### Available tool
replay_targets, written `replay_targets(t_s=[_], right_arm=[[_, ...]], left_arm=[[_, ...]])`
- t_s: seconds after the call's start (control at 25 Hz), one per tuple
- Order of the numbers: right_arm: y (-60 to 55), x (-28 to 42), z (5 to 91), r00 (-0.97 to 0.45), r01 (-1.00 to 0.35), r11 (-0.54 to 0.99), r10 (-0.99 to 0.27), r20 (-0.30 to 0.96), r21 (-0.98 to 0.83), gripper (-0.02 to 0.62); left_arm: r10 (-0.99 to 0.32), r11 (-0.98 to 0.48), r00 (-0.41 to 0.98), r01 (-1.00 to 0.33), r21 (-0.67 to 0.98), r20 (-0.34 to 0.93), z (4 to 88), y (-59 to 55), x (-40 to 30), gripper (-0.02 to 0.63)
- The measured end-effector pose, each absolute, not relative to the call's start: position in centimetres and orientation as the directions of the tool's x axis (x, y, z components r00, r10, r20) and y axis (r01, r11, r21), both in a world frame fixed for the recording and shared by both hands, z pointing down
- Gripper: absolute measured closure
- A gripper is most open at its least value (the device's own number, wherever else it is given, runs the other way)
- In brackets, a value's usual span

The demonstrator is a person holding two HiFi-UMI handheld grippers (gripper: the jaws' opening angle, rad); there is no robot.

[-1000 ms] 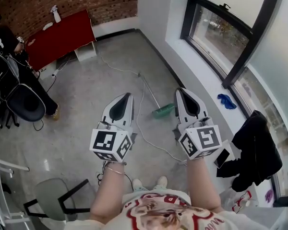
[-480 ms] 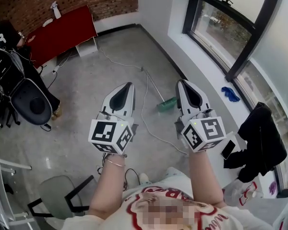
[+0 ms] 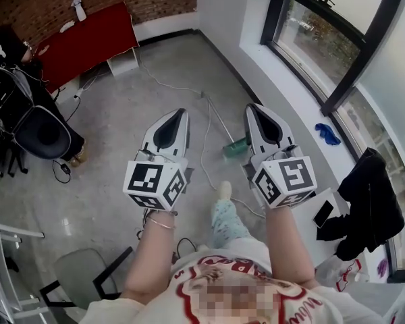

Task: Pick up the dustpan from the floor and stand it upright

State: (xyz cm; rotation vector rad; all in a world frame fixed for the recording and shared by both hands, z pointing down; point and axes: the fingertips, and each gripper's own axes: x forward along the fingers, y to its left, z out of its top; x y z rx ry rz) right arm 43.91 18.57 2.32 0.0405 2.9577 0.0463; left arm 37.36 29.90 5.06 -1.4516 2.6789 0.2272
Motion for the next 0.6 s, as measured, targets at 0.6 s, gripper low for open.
replay_targets(t_s=[0.6], right_arm=[[6.6, 23.1, 2.0, -0.974, 0.059, 0.998, 0.062, -0.219, 0.022, 0.572]], left_arm=[[-0.773, 0.619, -0.618, -0.784, 0.043, -0.145, 5.2, 20.7, 17.0, 0.603]])
